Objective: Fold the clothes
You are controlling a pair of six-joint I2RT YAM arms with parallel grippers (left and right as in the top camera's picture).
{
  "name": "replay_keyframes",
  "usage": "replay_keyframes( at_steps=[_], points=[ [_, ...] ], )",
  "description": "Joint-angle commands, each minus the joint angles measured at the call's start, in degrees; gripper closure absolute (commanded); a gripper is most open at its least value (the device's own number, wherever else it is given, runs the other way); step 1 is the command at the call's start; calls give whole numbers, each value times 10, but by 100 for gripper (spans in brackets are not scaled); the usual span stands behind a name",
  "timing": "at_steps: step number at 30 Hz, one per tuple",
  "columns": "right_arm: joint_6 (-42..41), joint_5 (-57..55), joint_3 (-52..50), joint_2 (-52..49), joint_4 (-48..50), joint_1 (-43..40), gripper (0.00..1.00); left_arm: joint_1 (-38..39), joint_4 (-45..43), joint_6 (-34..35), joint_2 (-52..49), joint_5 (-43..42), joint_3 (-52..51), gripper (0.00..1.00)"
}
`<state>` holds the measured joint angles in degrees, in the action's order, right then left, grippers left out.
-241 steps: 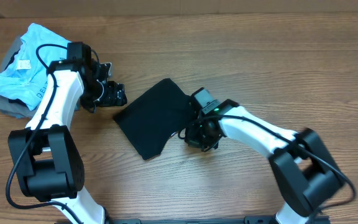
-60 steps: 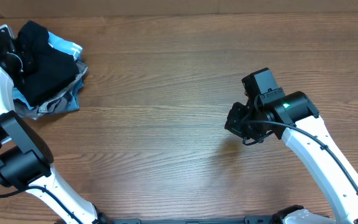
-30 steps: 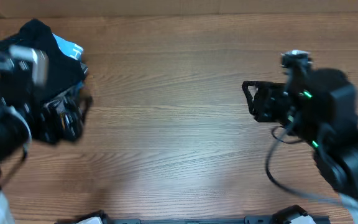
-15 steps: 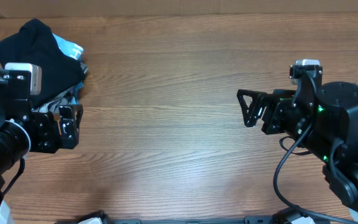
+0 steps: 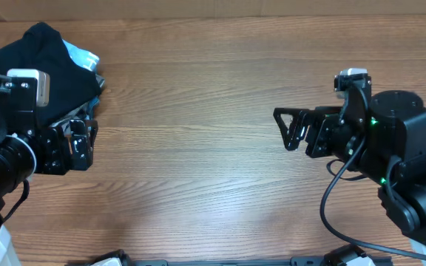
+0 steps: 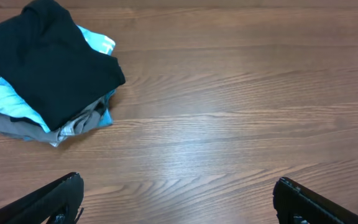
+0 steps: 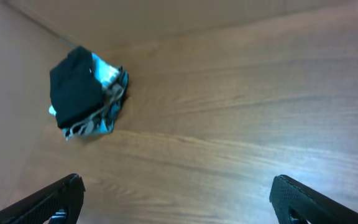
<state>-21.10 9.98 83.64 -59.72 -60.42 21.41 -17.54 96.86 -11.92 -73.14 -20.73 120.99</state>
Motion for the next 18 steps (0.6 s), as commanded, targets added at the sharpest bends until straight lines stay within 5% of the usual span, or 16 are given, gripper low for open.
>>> replay_keyframes(
  at_steps=[1, 10, 18],
  points=[
    [25, -49, 8, 35, 21, -3, 0, 3, -1, 12, -3, 4, -3, 0],
    [243, -86, -17, 134, 53, -27, 0, 3, -1, 12, -5, 4, -3, 0],
    [293, 17, -253, 292, 178, -177, 0, 3, -1, 12, -6, 4, -3, 0]
  ],
)
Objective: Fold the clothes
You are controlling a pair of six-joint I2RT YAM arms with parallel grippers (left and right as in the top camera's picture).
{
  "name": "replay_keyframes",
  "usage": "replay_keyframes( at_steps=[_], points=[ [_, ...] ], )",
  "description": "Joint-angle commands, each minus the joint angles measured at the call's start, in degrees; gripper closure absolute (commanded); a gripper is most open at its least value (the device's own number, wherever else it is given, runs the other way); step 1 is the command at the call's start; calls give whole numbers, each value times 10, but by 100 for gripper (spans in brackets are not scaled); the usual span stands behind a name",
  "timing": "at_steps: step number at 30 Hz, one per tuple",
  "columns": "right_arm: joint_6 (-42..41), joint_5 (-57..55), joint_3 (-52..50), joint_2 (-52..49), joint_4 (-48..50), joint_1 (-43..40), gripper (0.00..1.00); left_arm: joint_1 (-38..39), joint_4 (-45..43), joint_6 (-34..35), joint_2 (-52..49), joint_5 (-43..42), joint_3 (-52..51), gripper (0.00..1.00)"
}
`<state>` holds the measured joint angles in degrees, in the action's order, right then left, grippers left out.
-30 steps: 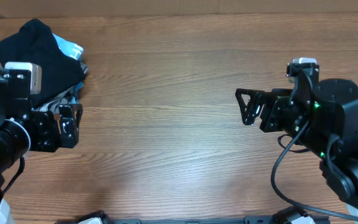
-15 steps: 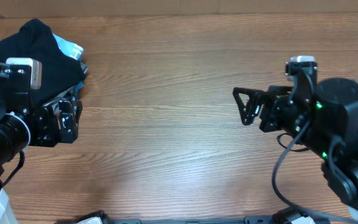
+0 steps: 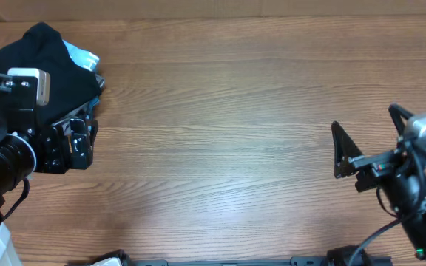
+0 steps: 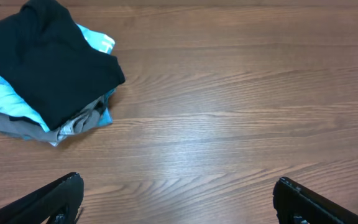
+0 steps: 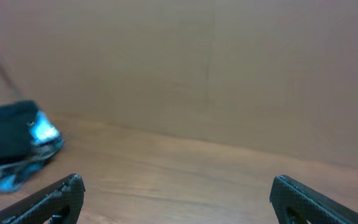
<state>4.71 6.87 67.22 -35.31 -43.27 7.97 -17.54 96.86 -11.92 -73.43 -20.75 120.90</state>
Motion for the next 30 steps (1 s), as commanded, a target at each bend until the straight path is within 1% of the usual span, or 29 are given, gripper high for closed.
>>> replay_keyframes(
  at_steps=[1, 2, 3, 5, 8, 11, 14, 20, 23, 30],
  points=[
    [34, 52, -125, 73, 12, -55, 0, 3, -1, 12, -3, 4, -2, 0],
    [31, 55, -164, 102, 18, -66, 0, 3, -1, 12, -3, 4, -2, 0],
    [28, 70, -232, 156, 27, -79, 0, 3, -1, 12, -3, 4, -2, 0],
    [28, 87, -303, 217, 28, -85, 0, 3, -1, 12, -3, 4, -2, 0],
    [4, 93, -383, 288, 32, -85, 0, 3, -1, 12, -3, 4, -2, 0],
    [-44, 93, -461, 352, 49, -85, 0, 3, -1, 12, -3, 4, -2, 0],
    [-70, 94, -516, 350, 87, -86, 0, 3, -1, 12, -3, 4, -2, 0],
    [-70, 99, -597, 351, 163, -86, 0, 3, -1, 12, -3, 4, -2, 0],
    [-69, 99, -598, 351, 179, -86, 0, 3, -1, 12, -3, 4, -2, 0],
    [-69, 99, -598, 351, 175, -86, 0, 3, -1, 12, -3, 4, -2, 0]
  ],
)
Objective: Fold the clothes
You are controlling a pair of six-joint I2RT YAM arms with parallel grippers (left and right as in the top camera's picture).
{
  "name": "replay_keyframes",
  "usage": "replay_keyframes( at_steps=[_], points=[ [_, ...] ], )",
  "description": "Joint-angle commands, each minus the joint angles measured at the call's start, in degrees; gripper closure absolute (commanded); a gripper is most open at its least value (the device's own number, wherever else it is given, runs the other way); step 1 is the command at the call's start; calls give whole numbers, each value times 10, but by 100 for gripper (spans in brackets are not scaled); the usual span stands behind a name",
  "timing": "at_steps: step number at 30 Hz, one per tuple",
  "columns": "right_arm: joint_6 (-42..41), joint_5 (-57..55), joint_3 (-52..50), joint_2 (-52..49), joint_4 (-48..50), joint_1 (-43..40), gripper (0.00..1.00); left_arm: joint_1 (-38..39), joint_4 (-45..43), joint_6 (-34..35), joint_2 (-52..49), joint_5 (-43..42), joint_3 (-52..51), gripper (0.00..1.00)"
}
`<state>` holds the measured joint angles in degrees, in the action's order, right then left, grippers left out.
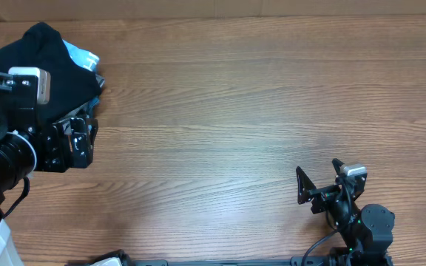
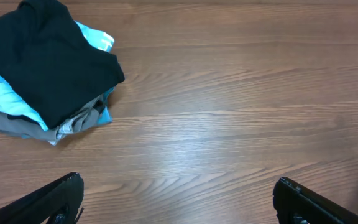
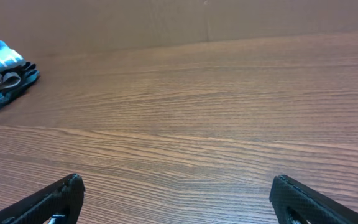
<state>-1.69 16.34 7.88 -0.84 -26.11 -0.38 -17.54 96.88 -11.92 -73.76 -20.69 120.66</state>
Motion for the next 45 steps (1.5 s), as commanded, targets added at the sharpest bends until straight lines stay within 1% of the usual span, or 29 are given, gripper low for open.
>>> replay_keyframes(
  at_steps=[1, 17, 20, 22, 25, 30, 34, 38, 41, 45],
  points=[
    [-5, 5, -4, 7, 3, -2, 0, 3, -1, 12, 0, 3, 0, 0],
    [-5, 5, -4, 7, 3, -2, 0, 3, -1, 12, 0, 4, 0, 0],
    [-5, 5, -4, 7, 3, -2, 0, 7, -1, 11, 13, 21, -3, 0],
    [-5, 5, -4, 7, 3, -2, 0, 26, -26, -1, 33, 49, -18, 0],
    [-5, 5, -4, 7, 3, -2, 0, 68, -130, -1, 82, 57, -92, 0],
    [-5, 5, -4, 7, 3, -2, 0, 136, -369, 0, 196, 57, -300, 0],
    [-5, 5, -4, 7, 3, -2, 0, 172, -507, 8, 282, 57, -456, 0],
    [-5, 5, -4, 7, 3, -2, 0, 189, -596, 19, 368, 57, -595, 0],
    [-5, 5, -4, 7, 3, -2, 0, 195, -637, 25, 436, 57, -693, 0],
    [-5, 5, -4, 7, 3, -2, 0, 195, -661, 49, 520, 58, -793, 0]
  ],
)
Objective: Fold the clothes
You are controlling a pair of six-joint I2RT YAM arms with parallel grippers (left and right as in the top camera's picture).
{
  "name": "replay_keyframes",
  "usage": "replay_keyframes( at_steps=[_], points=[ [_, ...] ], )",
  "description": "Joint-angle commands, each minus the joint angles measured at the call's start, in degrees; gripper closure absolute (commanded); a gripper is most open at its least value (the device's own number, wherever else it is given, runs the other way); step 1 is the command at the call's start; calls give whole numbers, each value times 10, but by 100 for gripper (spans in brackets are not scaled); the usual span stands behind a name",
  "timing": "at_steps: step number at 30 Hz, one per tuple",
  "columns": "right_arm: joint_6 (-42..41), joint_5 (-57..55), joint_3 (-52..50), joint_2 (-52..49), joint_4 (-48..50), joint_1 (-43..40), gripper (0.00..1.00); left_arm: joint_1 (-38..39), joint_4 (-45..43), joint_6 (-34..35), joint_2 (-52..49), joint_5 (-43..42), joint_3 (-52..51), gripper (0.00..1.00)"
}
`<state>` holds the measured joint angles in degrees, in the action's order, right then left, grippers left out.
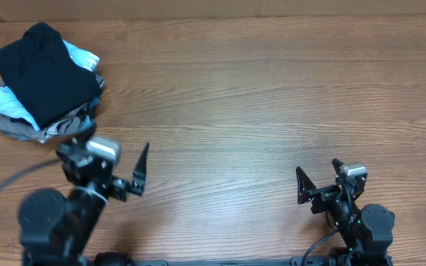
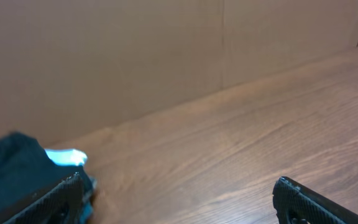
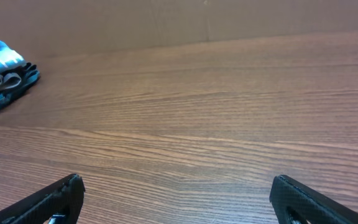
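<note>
A folded pile of clothes (image 1: 44,77) lies at the table's far left corner, a black garment on top of light blue and grey ones. It also shows as a pile (image 2: 14,165) at the left of the left wrist view and a small pile (image 3: 2,71) far left in the right wrist view. My left gripper (image 1: 106,166) sits low at the front left, open and empty, well short of the pile. My right gripper (image 1: 319,179) sits low at the front right, open and empty. In the wrist views both the left gripper (image 2: 179,208) and the right gripper (image 3: 180,208) have wide-spread fingers over bare wood.
The wooden table (image 1: 235,96) stretches between the arms and the pile. A plain brown wall (image 2: 166,50) closes off the back. Both arm bases stand at the front edge.
My left arm stood beside the pile at the left edge, looking down on it. It now sits low at the front left, its camera facing the back wall. The right arm has not moved.
Both arms first hung open over the table, the left beside the pile, the right at mid-right. The right arm was then further back at the right, then low at the front edge. The left arm now also sits low at the front. The pile stayed put.
</note>
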<state>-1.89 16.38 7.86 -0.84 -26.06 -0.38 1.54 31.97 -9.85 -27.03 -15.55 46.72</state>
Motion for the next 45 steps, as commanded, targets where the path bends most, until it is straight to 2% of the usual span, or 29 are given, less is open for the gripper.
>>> replay_keyframes(
  at_steps=[1, 5, 11, 16, 21, 24, 45],
  points=[
    [-3, 4, -4, 7, 3, -2, 0, 4, -16, 34, 78, 7, -80, 0],
    [-3, 4, -4, 7, 3, -2, 0, 4, -24, 43, 176, 5, -176, 0],
    [-3, 4, -4, 7, 3, -2, 0, 4, -25, 43, 257, 5, -270, 0],
    [-3, 4, -4, 7, 3, -2, 0, 5, -59, 43, 268, 0, -337, 0],
    [-3, 4, -4, 7, 3, -2, 0, 11, -128, 43, 268, -17, -409, 0],
    [-3, 4, -4, 7, 3, -2, 0, 12, -155, 43, 268, -23, -415, 0],
    [-3, 4, -4, 7, 3, -2, 0, 12, -155, 43, 268, -20, -416, 0]
  ],
)
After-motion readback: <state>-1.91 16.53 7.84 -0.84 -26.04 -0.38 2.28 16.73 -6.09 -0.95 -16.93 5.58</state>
